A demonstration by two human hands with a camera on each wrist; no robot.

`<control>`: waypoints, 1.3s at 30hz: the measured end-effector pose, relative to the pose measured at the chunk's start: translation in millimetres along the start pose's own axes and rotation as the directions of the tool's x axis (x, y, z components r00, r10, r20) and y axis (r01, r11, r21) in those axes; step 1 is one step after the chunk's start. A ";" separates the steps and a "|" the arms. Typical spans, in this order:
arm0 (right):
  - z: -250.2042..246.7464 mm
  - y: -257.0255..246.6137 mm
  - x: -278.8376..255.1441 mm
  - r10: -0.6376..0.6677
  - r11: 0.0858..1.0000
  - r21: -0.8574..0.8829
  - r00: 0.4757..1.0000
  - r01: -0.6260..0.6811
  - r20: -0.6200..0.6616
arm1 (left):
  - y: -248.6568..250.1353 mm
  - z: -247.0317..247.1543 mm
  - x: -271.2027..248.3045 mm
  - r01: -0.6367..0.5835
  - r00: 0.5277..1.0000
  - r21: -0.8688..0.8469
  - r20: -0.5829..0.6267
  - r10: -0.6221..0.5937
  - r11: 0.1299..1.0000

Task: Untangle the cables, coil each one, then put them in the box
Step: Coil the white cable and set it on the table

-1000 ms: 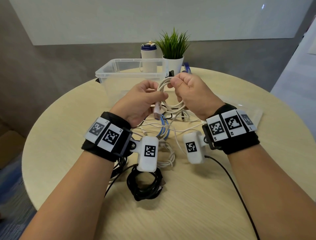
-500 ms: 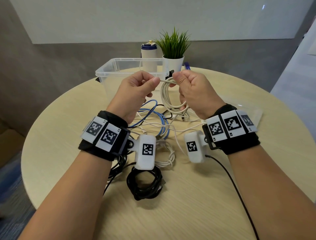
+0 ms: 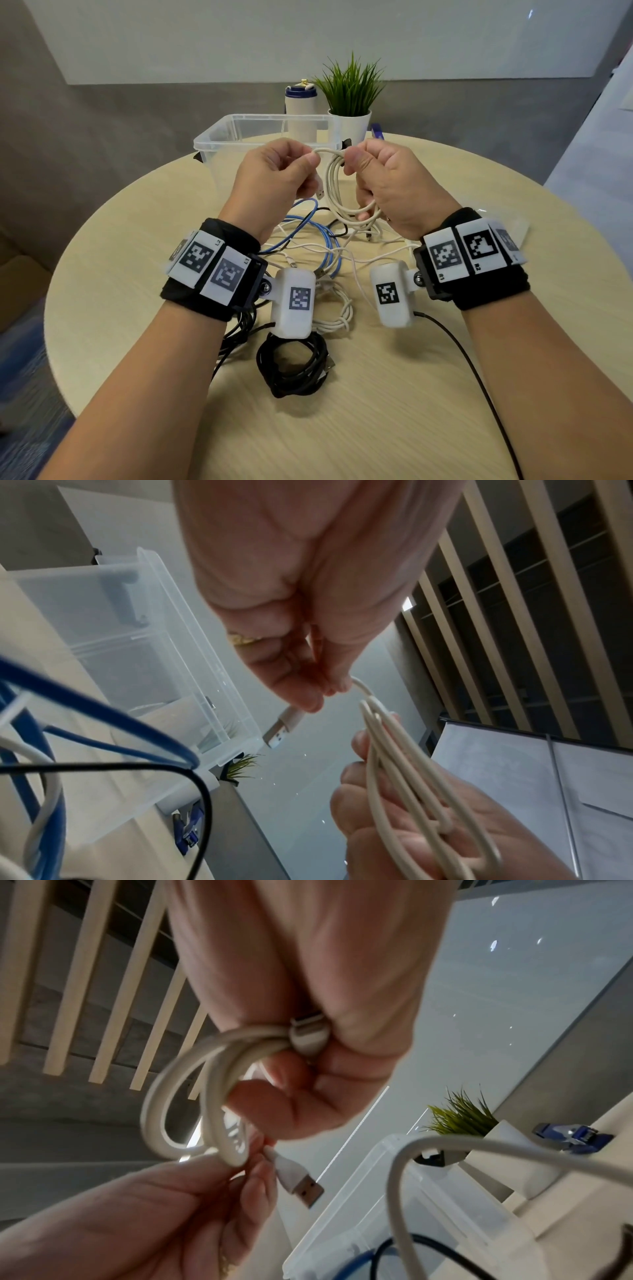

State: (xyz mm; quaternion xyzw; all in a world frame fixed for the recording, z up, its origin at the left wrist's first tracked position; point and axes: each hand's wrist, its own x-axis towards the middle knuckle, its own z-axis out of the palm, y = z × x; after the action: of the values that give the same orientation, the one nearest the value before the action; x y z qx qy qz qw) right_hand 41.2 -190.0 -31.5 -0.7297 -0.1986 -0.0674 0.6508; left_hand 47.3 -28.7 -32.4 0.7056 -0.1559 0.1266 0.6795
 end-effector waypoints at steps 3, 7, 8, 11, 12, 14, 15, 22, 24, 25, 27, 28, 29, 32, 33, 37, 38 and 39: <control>1.2 0.6 0.0 -0.008 1.000 -0.013 1.000 0.008 0.007 | -0.1 0.3 0.1 0.014 1.000 0.003 0.001 -0.014 1.000; 2.1 1.2 0.6 -0.017 1.000 -0.023 1.000 0.017 0.010 | -0.5 2.2 -0.9 0.055 0.997 0.047 0.046 -0.058 0.997; 2.3 2.0 1.1 -0.028 0.999 -0.041 1.000 0.029 0.005 | -0.5 2.3 -1.3 0.063 0.996 0.047 0.056 -0.065 0.997; 0.9 6.6 2.9 -0.075 0.989 -0.126 0.997 0.074 -0.004 | 1.3 2.8 -2.2 0.084 0.994 0.001 0.076 -0.084 0.996; 0.7 7.5 3.0 -0.078 0.986 -0.147 0.997 0.077 -0.001 | 2.0 2.9 -2.6 0.098 0.992 -0.039 0.079 -0.095 0.994; 0.9 8.5 3.1 -0.080 0.985 -0.156 0.997 0.080 0.005 | 2.6 3.7 -4.6 0.137 0.989 -0.142 0.081 -0.127 0.980; 1.1 8.8 3.2 -0.084 0.984 -0.159 0.996 0.083 0.004 | 3.2 4.3 -6.2 0.157 0.985 -0.190 0.094 -0.142 0.969; -3.5 4.3 2.4 -0.118 0.940 -0.333 0.989 0.080 -0.095 | 4.7 11.9 -11.8 0.249 0.957 -0.266 0.218 -0.194 0.931; -1.8 4.0 2.6 -0.122 0.939 -0.334 0.988 0.085 -0.091 | 4.1 14.3 -12.7 0.222 0.965 -0.252 0.198 -0.175 0.942; -0.7 3.8 2.4 -0.114 0.944 -0.318 0.990 0.083 -0.079 | 3.4 14.7 -13.1 0.217 0.966 -0.243 0.191 -0.173 0.946; -0.4 2.2 0.6 -0.085 0.968 -0.242 0.995 0.072 -0.044 | 2.0 13.6 -12.5 0.217 0.965 -0.244 0.198 -0.170 0.945; -2.0 1.5 -0.2 -0.071 0.979 -0.195 0.997 0.066 -0.019 | 1.8 12.8 -12.2 0.221 0.962 -0.253 0.213 -0.169 0.942; -4.2 0.6 -1.3 -0.057 0.986 -0.156 0.998 0.058 0.008 | 1.7 12.0 -11.8 0.234 0.958 -0.278 0.230 -0.172 0.932; -9.1 -2.5 -4.6 -0.061 0.993 -0.103 0.998 0.063 0.021 | 1.3 11.3 -10.9 0.246 0.950 -0.315 0.267 -0.163 0.917; -9.8 -2.3 -4.5 -0.076 0.992 -0.099 0.997 0.075 -0.001 | 0.8 11.2 -10.9 0.250 0.946 -0.321 0.283 -0.159 0.914; -8.6 1.7 -2.0 -0.127 0.982 -0.152 0.988 0.112 -0.090 | 0.9 10.4 -11.8 0.283 0.927 -0.288 0.327 -0.184 0.915; -8.0 2.6 -1.5 -0.128 0.983 -0.146 0.987 0.112 -0.100 | 1.5 10.3 -12.3 0.295 0.920 -0.279 0.339 -0.194 0.914; -7.5 3.0 -1.0 -0.123 0.985 -0.134 0.987 0.108 -0.106 | 2.0 10.3 -13.0 0.306 0.914 -0.270 0.352 -0.202 0.913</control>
State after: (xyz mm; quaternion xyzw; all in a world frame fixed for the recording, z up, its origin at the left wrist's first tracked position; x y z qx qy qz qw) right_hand 42.6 -197.8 -33.6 -0.7522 -0.1986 -0.1590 0.6078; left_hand 34.2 -38.4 -36.1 0.6118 -0.1867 -0.1055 0.7614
